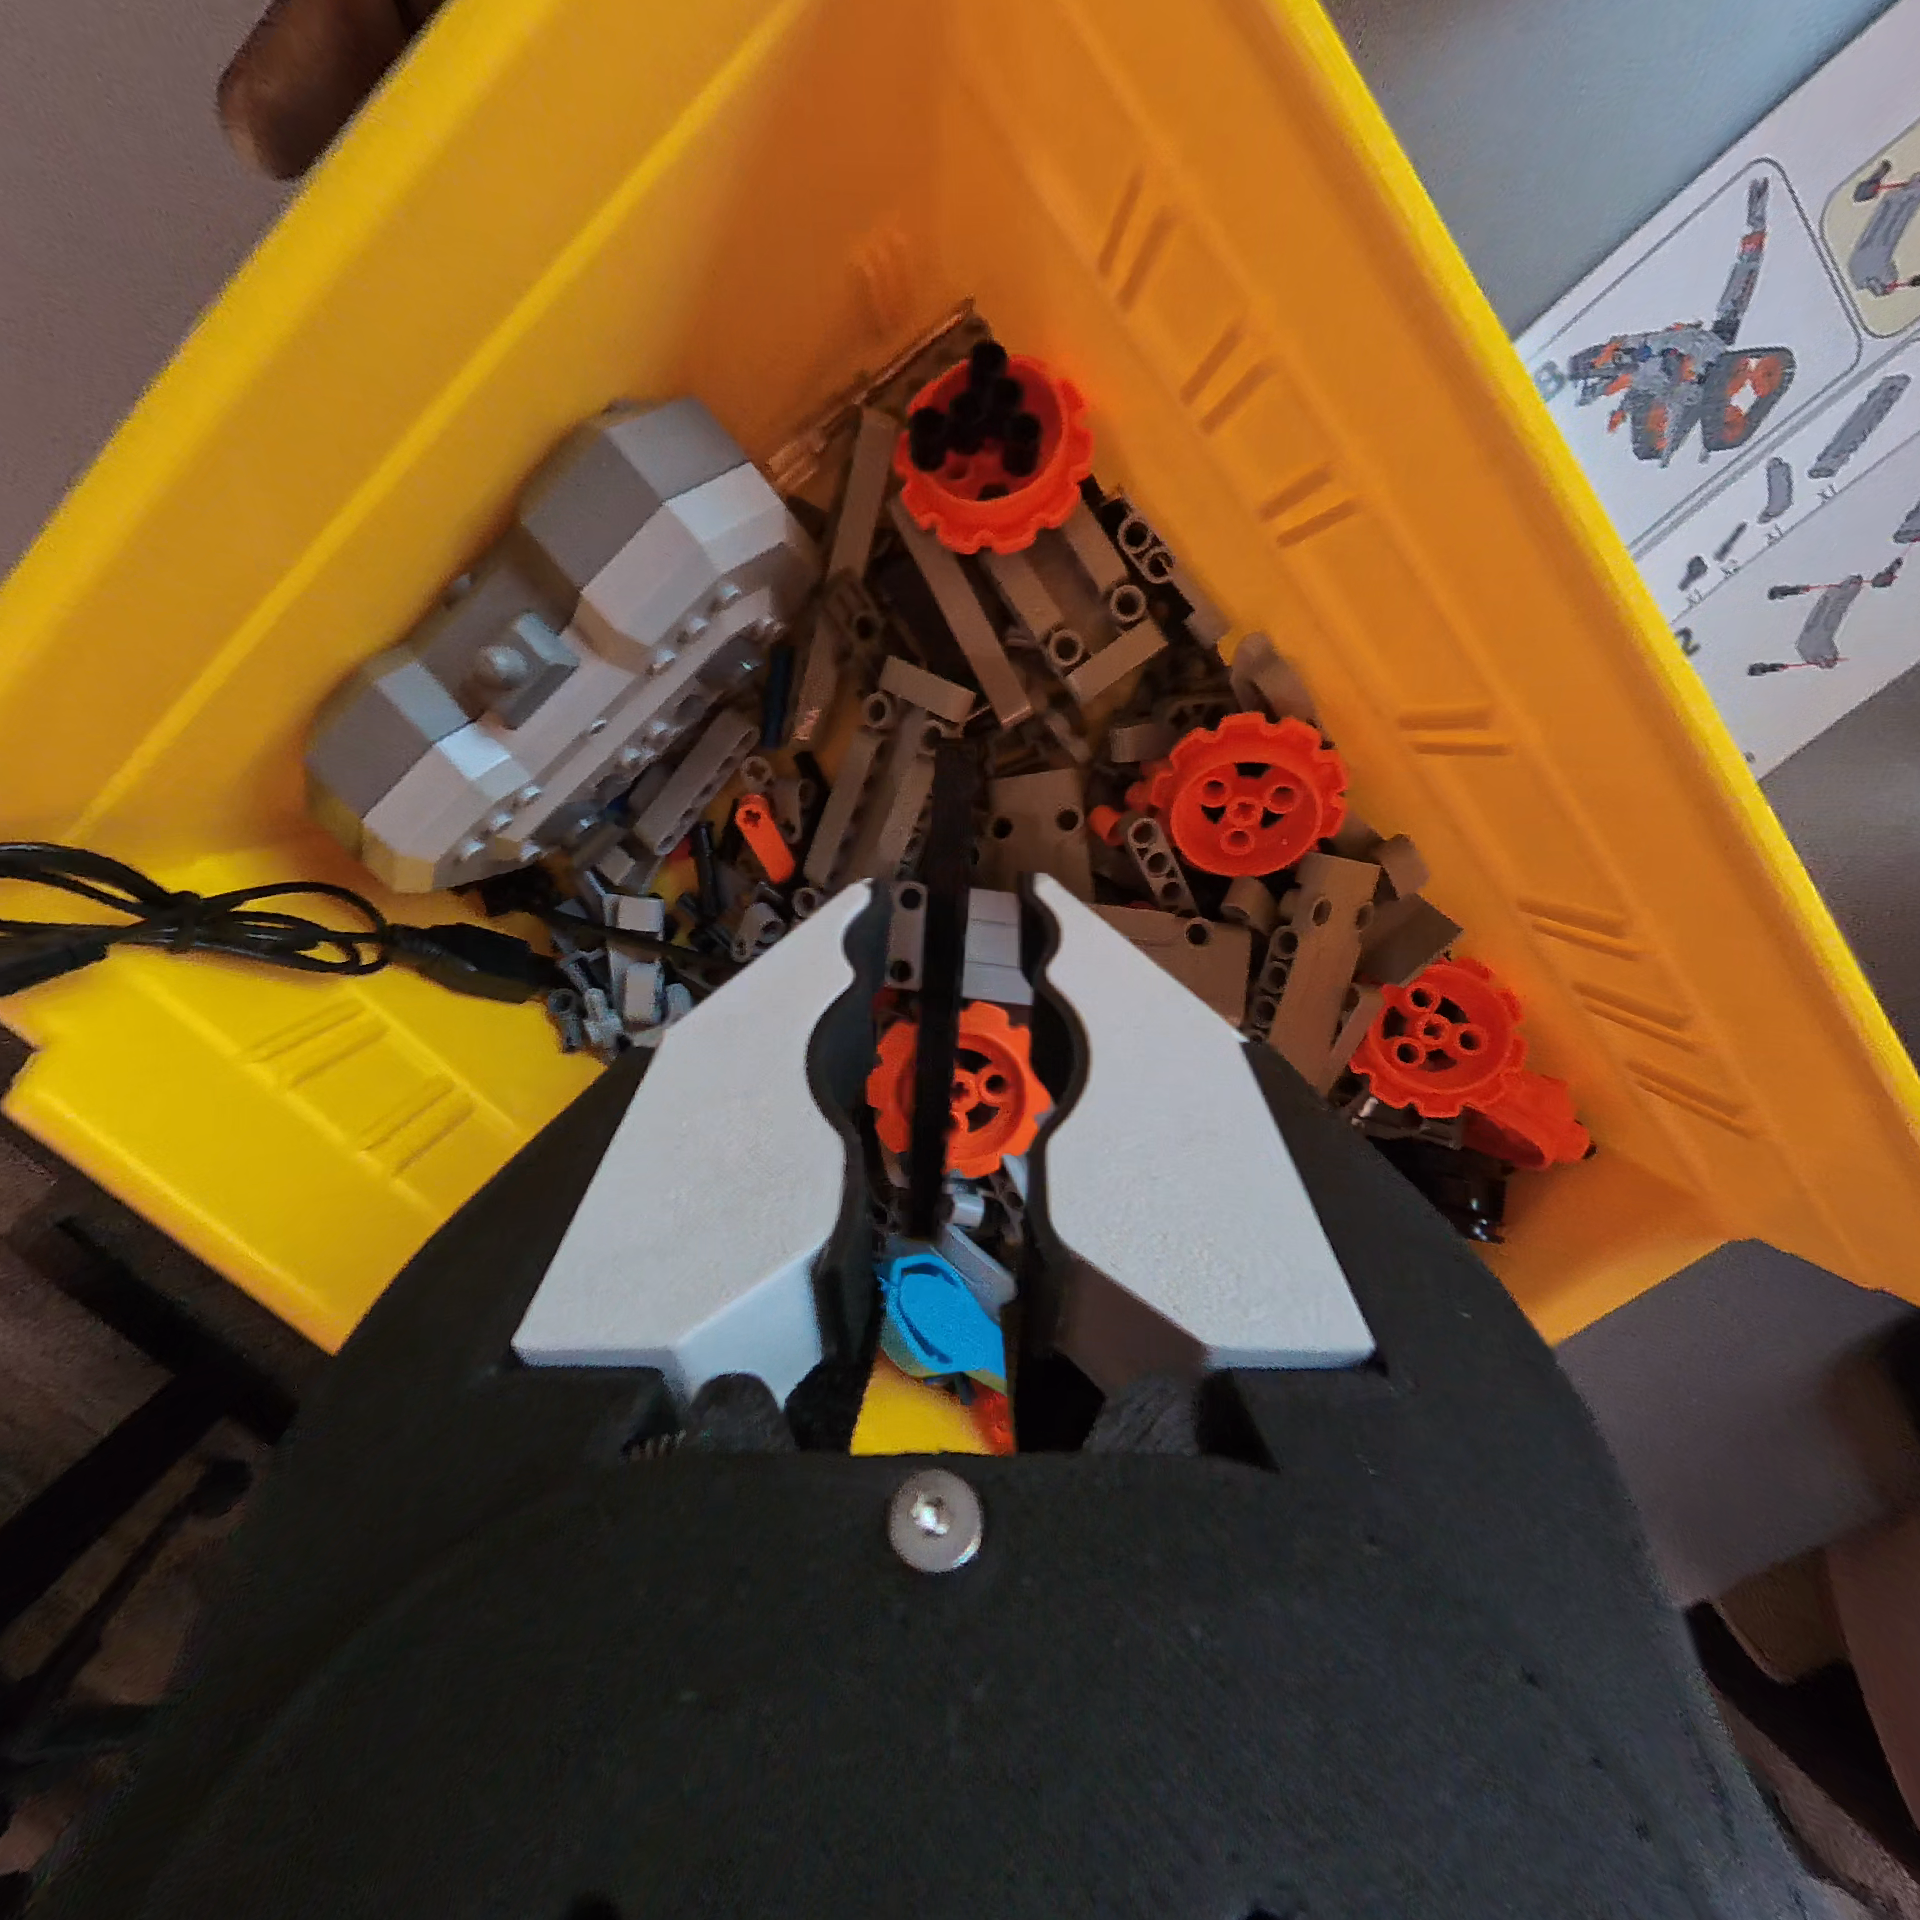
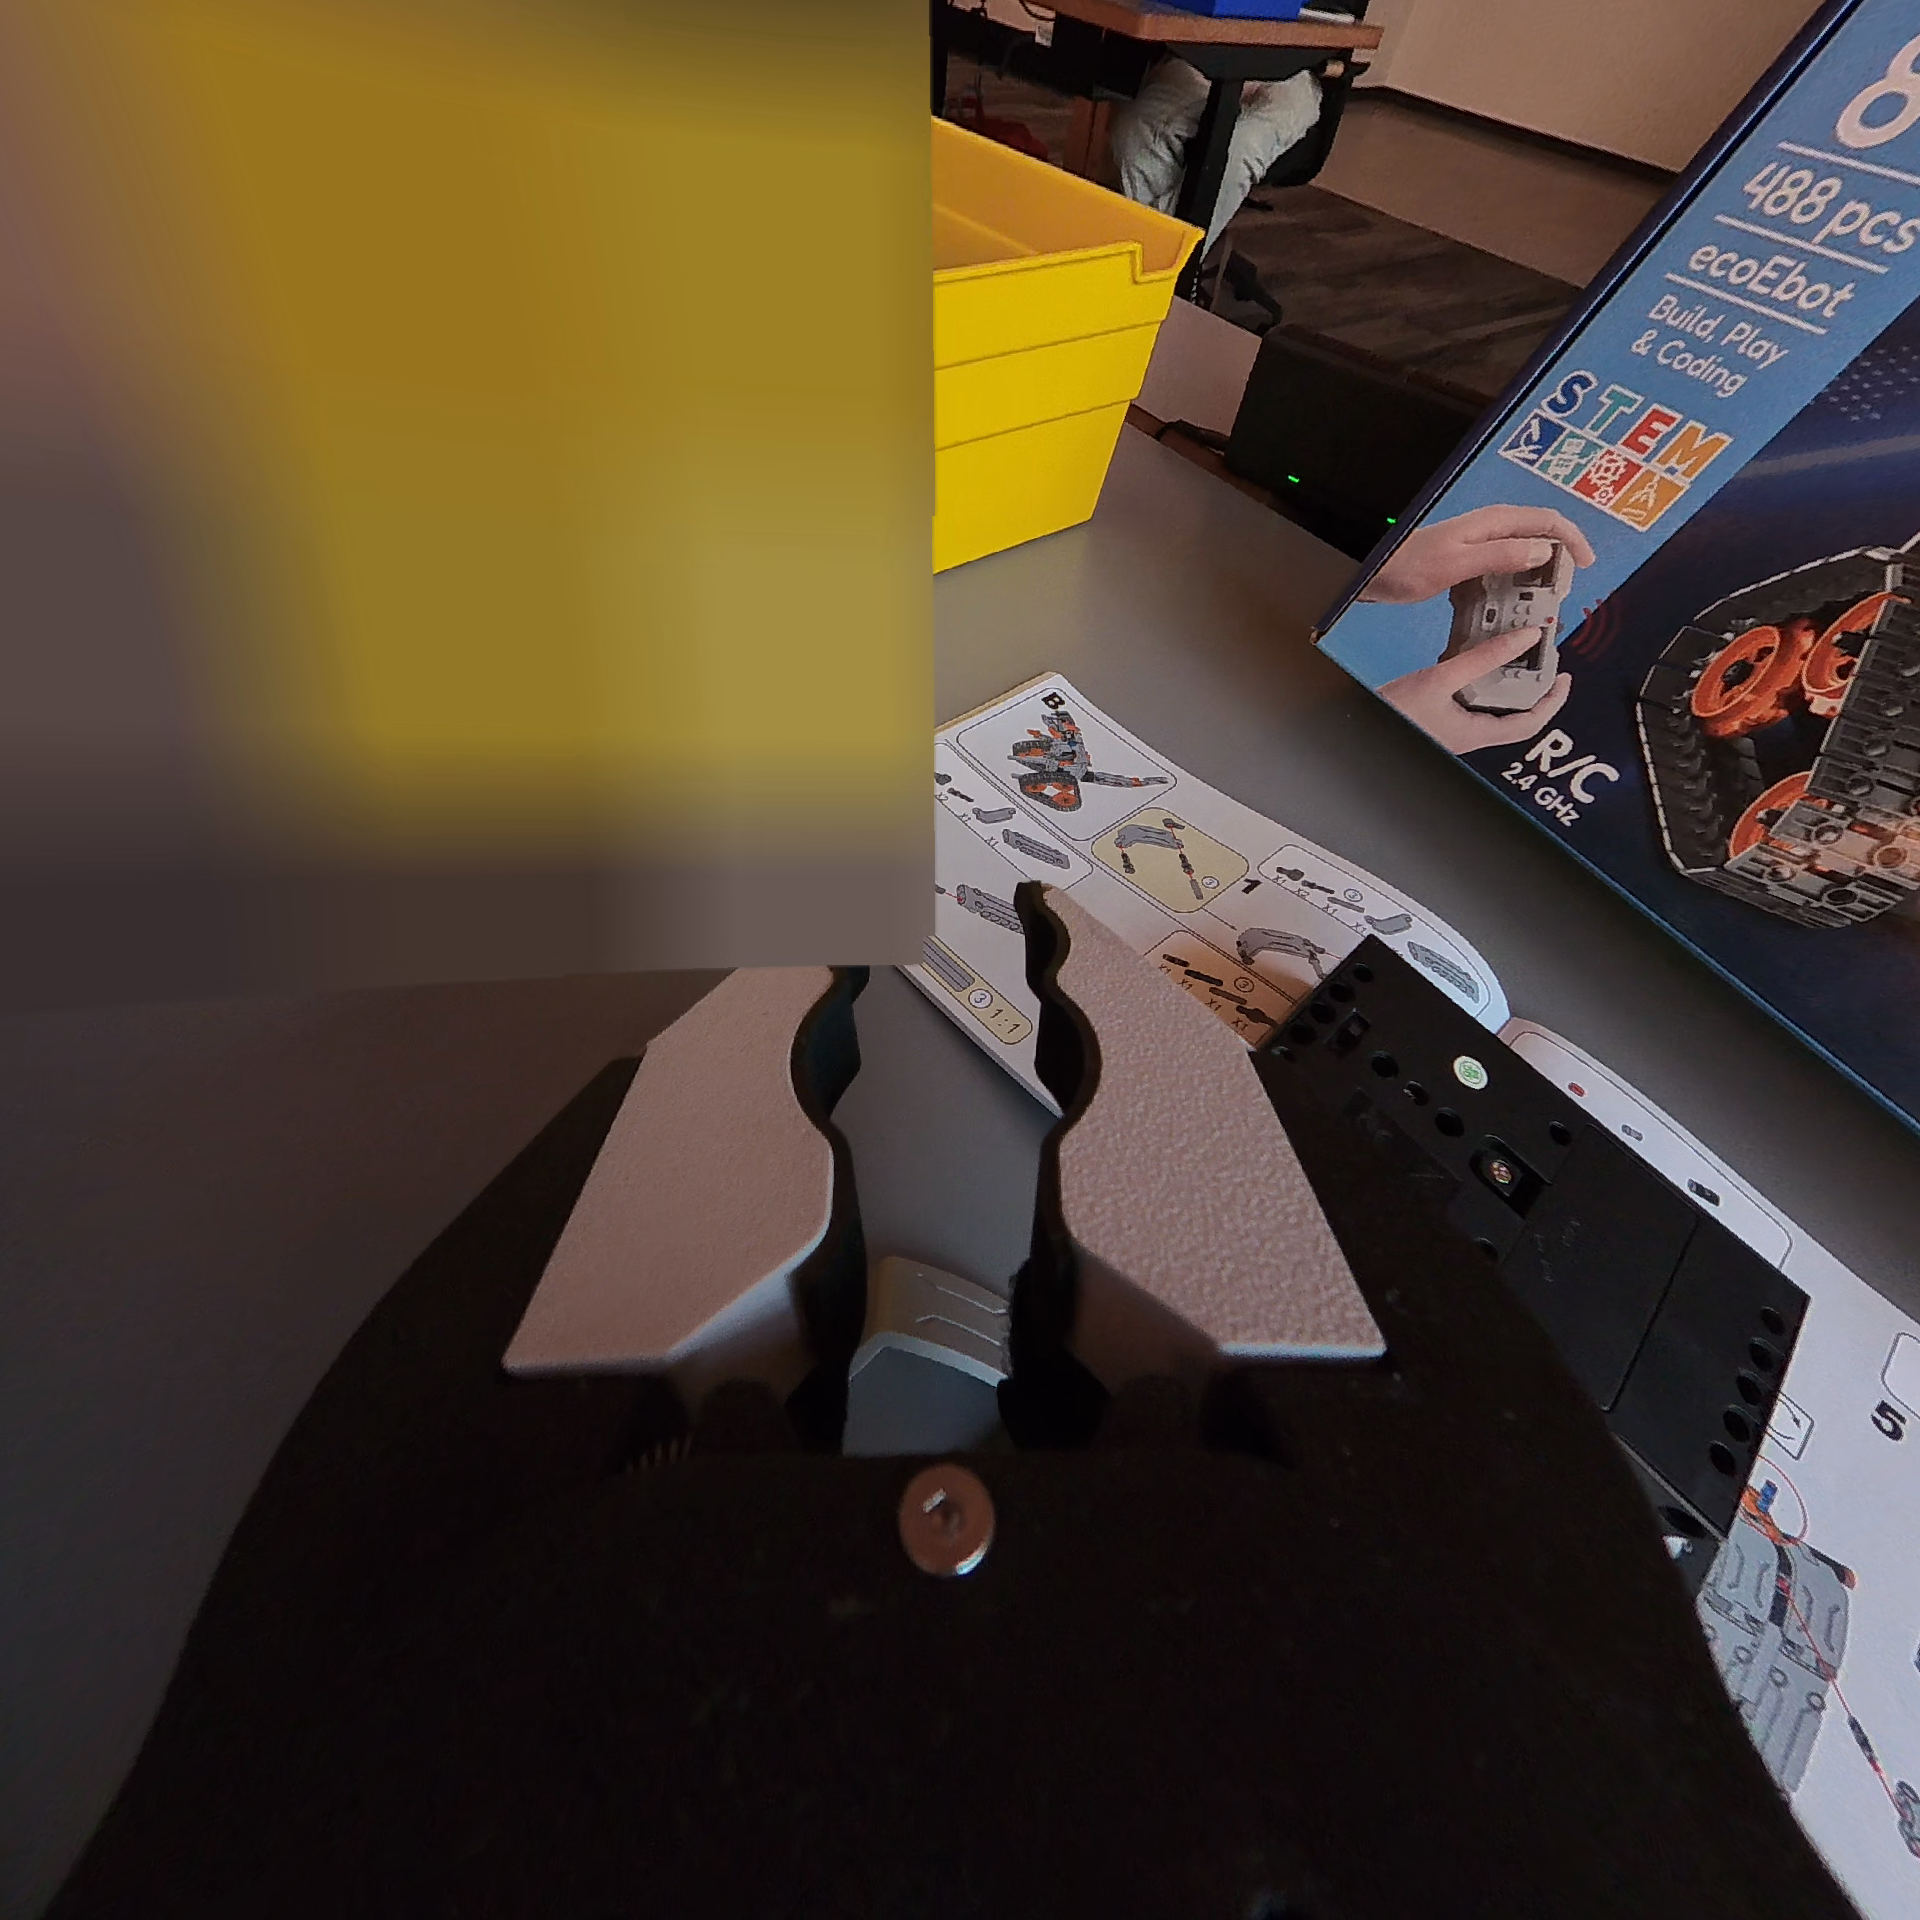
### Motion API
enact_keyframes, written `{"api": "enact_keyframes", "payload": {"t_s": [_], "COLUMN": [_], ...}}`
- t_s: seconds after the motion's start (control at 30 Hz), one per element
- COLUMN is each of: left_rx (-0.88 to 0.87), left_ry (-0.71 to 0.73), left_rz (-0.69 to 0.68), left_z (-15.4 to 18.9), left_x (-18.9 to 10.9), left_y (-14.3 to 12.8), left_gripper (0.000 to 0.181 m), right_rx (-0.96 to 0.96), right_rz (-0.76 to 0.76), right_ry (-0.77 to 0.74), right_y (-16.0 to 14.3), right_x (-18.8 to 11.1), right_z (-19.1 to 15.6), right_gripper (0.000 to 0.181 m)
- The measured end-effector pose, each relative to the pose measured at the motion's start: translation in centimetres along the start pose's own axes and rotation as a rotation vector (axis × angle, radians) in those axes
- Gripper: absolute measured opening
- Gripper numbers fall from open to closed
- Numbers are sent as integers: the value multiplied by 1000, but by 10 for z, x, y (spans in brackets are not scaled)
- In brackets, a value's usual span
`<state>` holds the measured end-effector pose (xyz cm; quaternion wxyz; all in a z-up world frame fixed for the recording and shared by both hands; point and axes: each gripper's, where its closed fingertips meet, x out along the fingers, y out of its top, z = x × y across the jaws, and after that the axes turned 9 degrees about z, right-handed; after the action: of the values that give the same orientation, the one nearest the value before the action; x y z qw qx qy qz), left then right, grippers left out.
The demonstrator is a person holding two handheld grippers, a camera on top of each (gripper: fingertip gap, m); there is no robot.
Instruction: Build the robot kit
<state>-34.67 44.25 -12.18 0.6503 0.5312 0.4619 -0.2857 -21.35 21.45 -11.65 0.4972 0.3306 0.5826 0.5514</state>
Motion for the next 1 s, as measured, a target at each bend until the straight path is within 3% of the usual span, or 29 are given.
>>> {"api": "enact_keyframes", "payload": {"t_s": [0.1, 0.17, 0.33, 0.47, 0.63, 0.77, 0.83, 1.0], "left_rx": [-38, -60, -19, 10, -98, -157, -153, -227], "left_ry": [-14, 52, 152, 147, 117, 208, 185, 185], "left_rz": [-89, -172, -280, -428, -433, -454, -412, -474], "left_z": [6, -1, 7, 17, 14, 6, 7, -3], "left_x": [1, -4, -23, -32, -31, -48, -47, -42], "left_y": [-17, -33, -58, -92, -94, -106, -101, -112], "left_gripper": [36, 57, 74, 69, 64, 67, 53, 42], "right_rx": [-5, -11, -1, -8, -8, -3, -3, -15], "right_rz": [-3, -1, -1, -5, -6, -7, -6, -10], "right_ry": [3, 4, 7, 11, 12, 16, 18, 17], "right_y": [-1, 0, 0, -1, -1, -2, -1, -2], "right_x": [0, 0, 0, 1, 1, 1, 1, 2], "right_z": [-1, -1, -1, -2, -2, -3, -3, -3], "right_gripper": [28, 28, 28, 28, 28, 28, 28, 28]}}
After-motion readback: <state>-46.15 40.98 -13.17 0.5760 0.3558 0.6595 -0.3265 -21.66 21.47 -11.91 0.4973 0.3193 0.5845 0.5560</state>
